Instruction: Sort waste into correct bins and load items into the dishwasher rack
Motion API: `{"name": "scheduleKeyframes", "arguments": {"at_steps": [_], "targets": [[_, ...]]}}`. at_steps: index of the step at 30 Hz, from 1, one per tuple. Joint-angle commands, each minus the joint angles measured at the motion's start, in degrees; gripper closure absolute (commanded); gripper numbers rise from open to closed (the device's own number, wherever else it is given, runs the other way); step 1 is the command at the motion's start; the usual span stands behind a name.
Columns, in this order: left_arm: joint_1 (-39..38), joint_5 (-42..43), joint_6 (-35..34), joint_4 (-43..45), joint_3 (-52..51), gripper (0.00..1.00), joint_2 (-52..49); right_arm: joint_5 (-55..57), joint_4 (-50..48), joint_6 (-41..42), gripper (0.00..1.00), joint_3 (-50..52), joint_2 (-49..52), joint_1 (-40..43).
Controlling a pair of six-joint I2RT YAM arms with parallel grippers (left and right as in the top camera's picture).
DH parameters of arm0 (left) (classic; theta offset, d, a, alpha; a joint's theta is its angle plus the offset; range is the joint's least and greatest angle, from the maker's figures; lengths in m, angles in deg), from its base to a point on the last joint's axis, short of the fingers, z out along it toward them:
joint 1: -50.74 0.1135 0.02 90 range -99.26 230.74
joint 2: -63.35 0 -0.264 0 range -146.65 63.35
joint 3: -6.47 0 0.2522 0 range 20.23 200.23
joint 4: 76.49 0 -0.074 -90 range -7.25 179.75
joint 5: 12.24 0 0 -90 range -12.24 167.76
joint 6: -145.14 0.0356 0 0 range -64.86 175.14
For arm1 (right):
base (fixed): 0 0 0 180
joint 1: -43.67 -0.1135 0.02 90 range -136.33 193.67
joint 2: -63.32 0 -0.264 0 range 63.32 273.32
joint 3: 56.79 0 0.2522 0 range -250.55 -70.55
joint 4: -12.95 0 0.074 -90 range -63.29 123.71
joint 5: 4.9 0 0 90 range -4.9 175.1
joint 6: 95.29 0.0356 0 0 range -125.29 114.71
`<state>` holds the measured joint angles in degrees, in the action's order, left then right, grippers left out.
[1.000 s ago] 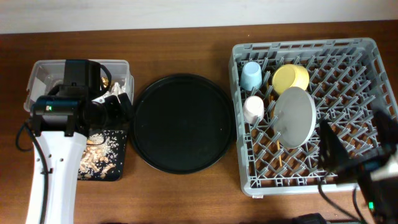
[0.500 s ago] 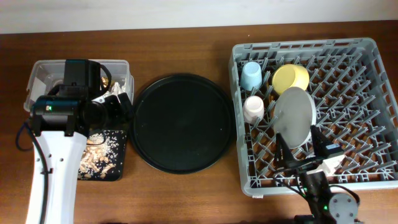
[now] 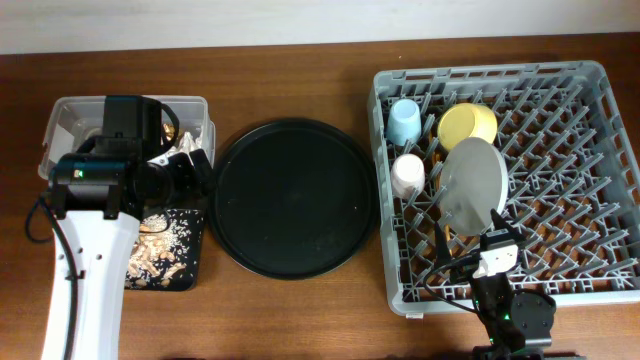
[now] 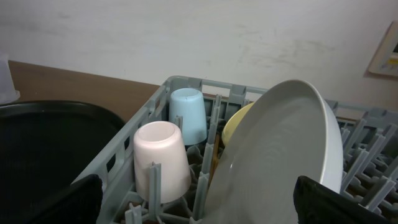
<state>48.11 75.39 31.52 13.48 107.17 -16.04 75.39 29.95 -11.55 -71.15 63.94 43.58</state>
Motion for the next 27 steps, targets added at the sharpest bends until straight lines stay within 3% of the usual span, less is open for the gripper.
{"name": "scheduleKeyframes", "arguments": {"at_steps": [1, 24, 27], "targets": [[0.28, -0.02, 0.09, 0.11, 0.44, 0.01, 0.02, 1.18, 0.46, 1.16, 0.02, 0.28, -0.42, -0.37], [0.28, -0.02, 0.09, 0.11, 0.37, 0.01, -0.2, 1.18, 0.46, 1.16, 0.02, 0.28, -0.37, -0.26], [-0.68, -0.02, 0.09, 0.13, 0.37, 0.01, 3.34, 1.18, 0.46, 1.16, 0.02, 0.28, -0.37, -0.26]]}}
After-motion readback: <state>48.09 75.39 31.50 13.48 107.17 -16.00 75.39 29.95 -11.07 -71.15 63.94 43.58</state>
